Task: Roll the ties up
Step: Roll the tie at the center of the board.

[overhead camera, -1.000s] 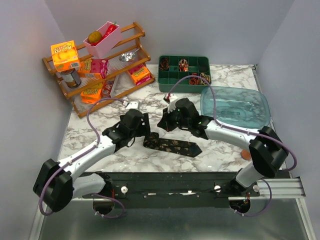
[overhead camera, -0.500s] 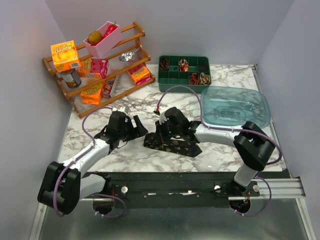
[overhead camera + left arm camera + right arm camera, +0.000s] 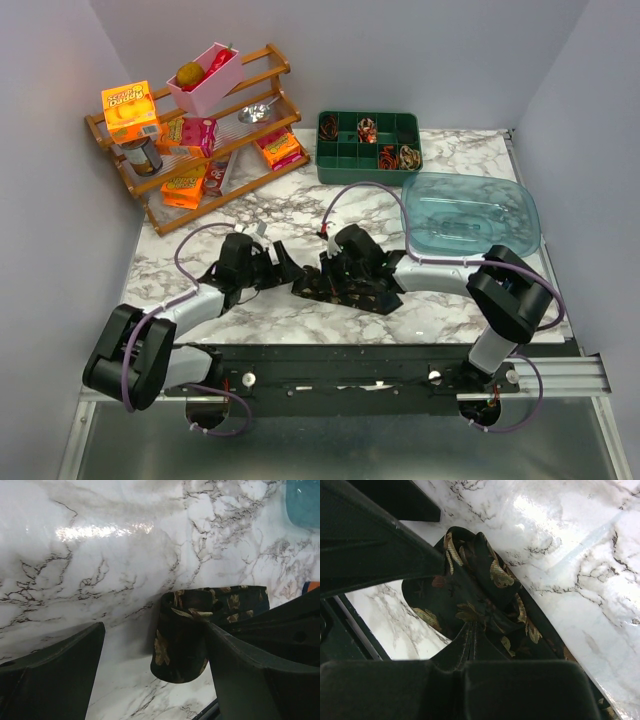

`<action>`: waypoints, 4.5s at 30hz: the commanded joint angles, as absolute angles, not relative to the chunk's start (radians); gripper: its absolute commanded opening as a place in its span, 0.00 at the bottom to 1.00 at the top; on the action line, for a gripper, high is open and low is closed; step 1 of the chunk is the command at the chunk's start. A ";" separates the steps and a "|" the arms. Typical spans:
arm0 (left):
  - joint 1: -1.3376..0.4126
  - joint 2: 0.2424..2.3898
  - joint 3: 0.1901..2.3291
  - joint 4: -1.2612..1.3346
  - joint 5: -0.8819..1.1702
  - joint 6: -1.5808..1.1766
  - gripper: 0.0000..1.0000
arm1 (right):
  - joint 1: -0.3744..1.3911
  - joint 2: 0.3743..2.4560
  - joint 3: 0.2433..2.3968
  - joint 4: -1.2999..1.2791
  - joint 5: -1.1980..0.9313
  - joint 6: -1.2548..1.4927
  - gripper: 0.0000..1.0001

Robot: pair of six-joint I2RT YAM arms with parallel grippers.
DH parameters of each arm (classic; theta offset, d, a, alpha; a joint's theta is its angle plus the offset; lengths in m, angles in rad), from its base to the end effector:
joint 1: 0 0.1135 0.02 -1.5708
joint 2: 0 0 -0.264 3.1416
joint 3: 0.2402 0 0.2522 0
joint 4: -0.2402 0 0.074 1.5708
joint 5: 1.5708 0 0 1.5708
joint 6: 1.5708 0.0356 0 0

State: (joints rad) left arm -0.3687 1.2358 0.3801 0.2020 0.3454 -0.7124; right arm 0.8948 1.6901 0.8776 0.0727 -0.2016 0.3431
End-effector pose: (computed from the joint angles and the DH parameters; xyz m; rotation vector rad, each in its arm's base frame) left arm 0.2050 -0.0921 0.1518 -0.2026 2.3512 -0.9489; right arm 0.2096 0.2727 0.1656 -0.7720 2.3262 0.8284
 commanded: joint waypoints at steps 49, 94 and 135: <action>-0.408 1.213 0.538 0.034 0.028 -0.499 0.33 | 0.888 1.910 1.155 0.011 -0.137 0.333 0.01; -0.696 1.382 0.828 -0.354 -0.540 -0.477 0.45 | 0.787 1.795 1.100 -0.021 -0.137 0.379 0.01; -0.815 1.519 0.988 -0.425 -0.471 -0.597 0.78 | 0.683 1.680 0.979 -0.021 -0.140 0.341 0.01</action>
